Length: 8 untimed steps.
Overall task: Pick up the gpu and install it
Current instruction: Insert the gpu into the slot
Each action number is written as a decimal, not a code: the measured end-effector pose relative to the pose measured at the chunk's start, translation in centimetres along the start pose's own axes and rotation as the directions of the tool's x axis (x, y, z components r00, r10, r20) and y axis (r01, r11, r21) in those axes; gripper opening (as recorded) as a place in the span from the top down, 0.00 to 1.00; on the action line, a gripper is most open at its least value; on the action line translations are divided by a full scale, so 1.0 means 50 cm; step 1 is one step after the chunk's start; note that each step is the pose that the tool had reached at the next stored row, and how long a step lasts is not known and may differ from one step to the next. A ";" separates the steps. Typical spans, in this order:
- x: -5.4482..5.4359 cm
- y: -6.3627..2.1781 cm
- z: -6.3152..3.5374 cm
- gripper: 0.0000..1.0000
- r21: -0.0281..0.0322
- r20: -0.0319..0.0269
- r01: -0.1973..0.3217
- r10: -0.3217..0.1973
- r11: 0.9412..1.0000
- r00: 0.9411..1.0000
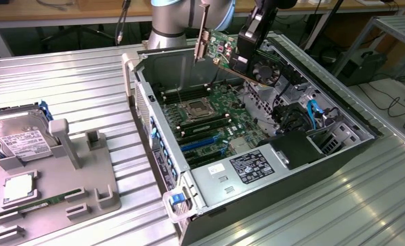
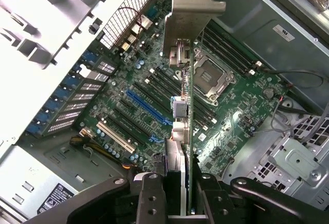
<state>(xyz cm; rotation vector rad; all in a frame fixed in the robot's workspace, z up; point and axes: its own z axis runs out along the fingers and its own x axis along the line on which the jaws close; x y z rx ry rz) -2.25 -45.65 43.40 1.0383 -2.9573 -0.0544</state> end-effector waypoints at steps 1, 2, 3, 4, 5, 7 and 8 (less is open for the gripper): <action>0.000 0.000 0.000 0.72 0.000 0.000 0.000 0.000 1.000 1.000; 0.000 0.000 0.000 0.72 0.000 0.000 0.000 0.000 1.000 1.000; 0.000 0.000 0.000 0.72 0.000 0.000 0.000 0.000 1.000 1.000; 0.000 0.000 0.000 0.72 0.000 0.000 0.000 0.000 1.000 1.000; 0.000 0.000 0.000 0.72 0.000 0.000 0.000 0.000 1.000 1.000; 0.000 0.000 0.000 0.72 0.000 0.000 0.000 0.000 1.000 1.000; 0.000 0.000 0.000 0.72 0.000 0.000 0.000 0.000 1.000 1.000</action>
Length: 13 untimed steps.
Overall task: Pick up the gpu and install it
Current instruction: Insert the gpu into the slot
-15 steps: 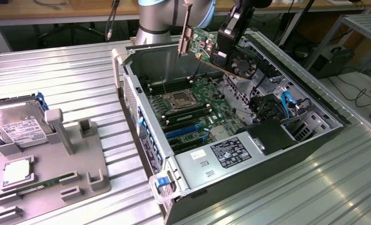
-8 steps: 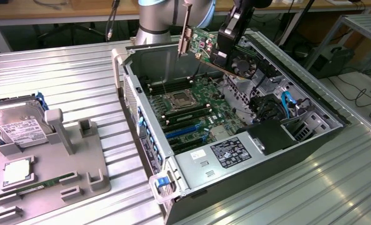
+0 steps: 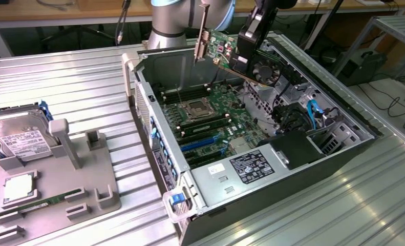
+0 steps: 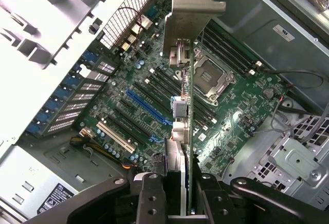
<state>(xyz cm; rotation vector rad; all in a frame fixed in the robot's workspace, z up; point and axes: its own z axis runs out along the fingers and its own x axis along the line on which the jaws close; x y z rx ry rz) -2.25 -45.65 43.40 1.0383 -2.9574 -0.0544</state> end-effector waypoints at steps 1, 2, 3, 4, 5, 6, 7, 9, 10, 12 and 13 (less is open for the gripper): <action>0.000 0.000 0.000 0.72 0.000 0.000 0.000 0.000 1.000 1.000; 0.000 0.000 0.000 0.72 0.000 0.000 0.001 -0.001 1.000 1.000; 0.000 0.000 0.000 0.72 0.000 0.000 0.003 -0.003 1.000 1.000; 0.000 0.000 0.000 0.72 0.000 0.000 0.008 -0.008 1.000 1.000; 0.000 0.000 0.000 0.72 0.000 -0.001 0.014 -0.014 1.000 1.000; 0.000 0.000 0.000 0.72 0.000 -0.001 0.025 -0.025 1.000 1.000; 0.000 0.000 0.000 0.72 0.000 -0.001 0.037 -0.037 0.999 0.999; 0.000 0.000 0.000 0.72 0.000 -0.002 0.061 -0.061 0.998 0.998; 0.000 0.000 0.000 0.72 0.000 -0.002 0.070 -0.070 0.998 0.998; 0.000 0.000 0.000 0.72 -0.001 -0.003 0.087 -0.087 0.996 0.996; 0.000 0.000 0.000 0.72 -0.001 -0.003 0.097 -0.097 0.995 0.995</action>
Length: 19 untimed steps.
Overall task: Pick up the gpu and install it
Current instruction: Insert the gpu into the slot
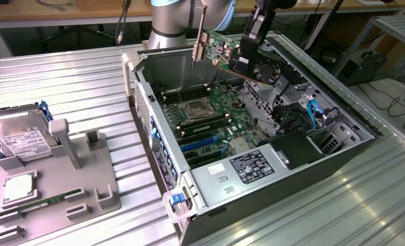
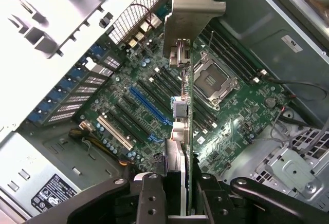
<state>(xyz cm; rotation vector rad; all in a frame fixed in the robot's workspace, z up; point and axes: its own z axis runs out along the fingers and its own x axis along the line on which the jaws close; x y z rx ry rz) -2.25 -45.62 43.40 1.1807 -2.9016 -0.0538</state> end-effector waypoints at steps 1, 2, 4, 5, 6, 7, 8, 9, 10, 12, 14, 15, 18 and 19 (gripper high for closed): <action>0.000 0.000 0.000 0.72 0.000 0.000 0.008 -0.008 1.000 1.000; 0.000 0.000 0.000 0.72 0.000 -0.001 0.018 -0.018 1.000 1.000; 0.000 0.000 0.000 0.72 0.000 -0.001 0.040 -0.040 0.999 0.999; 0.000 0.000 0.000 0.72 0.000 -0.002 0.049 -0.049 0.999 0.999; 0.000 0.000 0.000 0.72 0.000 -0.002 0.059 -0.059 0.998 0.998; 0.000 0.000 0.000 0.72 0.000 -0.002 0.067 -0.067 0.998 0.998; 0.000 0.000 0.000 0.72 0.000 -0.003 0.081 -0.081 0.997 0.997; 0.000 0.000 0.000 0.72 -0.001 -0.003 0.098 -0.098 0.995 0.995; 0.000 0.000 0.000 0.72 -0.001 -0.004 0.112 -0.112 0.994 0.994; 0.000 0.000 0.000 0.72 -0.001 -0.005 0.136 -0.136 0.991 0.991; 0.000 0.000 0.000 0.72 -0.001 -0.005 0.153 -0.153 0.988 0.988; 0.000 0.000 0.000 0.72 -0.001 -0.006 0.163 -0.163 0.987 0.987; 0.000 0.000 0.000 0.72 -0.002 -0.007 0.189 -0.189 0.982 0.982; 0.000 0.000 0.000 0.72 -0.002 -0.007 0.198 -0.198 0.980 0.980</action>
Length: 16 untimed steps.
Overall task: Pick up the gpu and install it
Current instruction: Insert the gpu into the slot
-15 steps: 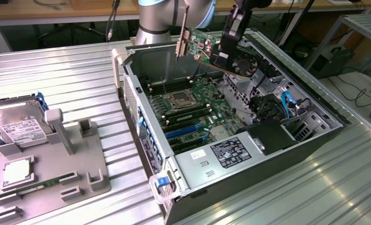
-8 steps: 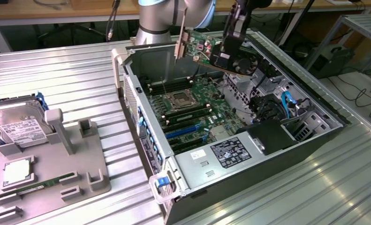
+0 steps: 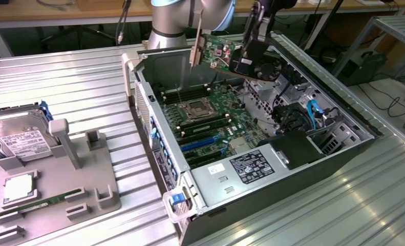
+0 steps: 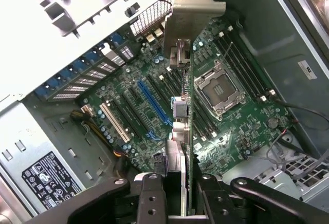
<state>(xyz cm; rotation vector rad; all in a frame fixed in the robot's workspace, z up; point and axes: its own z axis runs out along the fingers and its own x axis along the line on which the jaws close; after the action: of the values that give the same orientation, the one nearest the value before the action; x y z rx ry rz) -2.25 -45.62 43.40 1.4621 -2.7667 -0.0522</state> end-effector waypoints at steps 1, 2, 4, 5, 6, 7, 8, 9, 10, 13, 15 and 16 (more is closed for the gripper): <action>0.000 0.000 0.000 0.72 0.000 0.000 0.010 -0.010 1.000 1.000; 0.000 0.000 0.000 0.72 0.000 -0.001 0.018 -0.018 1.000 1.000; 0.000 0.000 0.000 0.72 0.000 -0.001 0.043 -0.043 0.999 0.999; 0.000 0.000 0.000 0.72 0.000 -0.002 0.052 -0.052 0.999 0.999; 0.000 0.000 0.000 0.72 0.000 -0.002 0.062 -0.062 0.998 0.998; 0.000 0.000 0.000 0.72 0.000 -0.002 0.070 -0.070 0.998 0.998; 0.000 0.000 0.000 0.72 0.000 -0.003 0.079 -0.079 0.997 0.997; 0.000 0.000 0.000 0.72 -0.001 -0.003 0.088 -0.088 0.996 0.996; 0.000 0.000 0.000 0.72 -0.001 -0.003 0.097 -0.097 0.995 0.995; 0.000 0.000 0.000 0.72 -0.001 -0.004 0.121 -0.121 0.993 0.993; 0.000 0.000 0.000 0.72 -0.001 -0.005 0.137 -0.137 0.991 0.991; 0.000 0.000 0.000 0.72 -0.001 -0.005 0.145 -0.145 0.989 0.989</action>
<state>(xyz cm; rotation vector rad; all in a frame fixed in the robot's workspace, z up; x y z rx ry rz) -2.25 -45.62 43.40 1.6586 -2.6508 -0.0506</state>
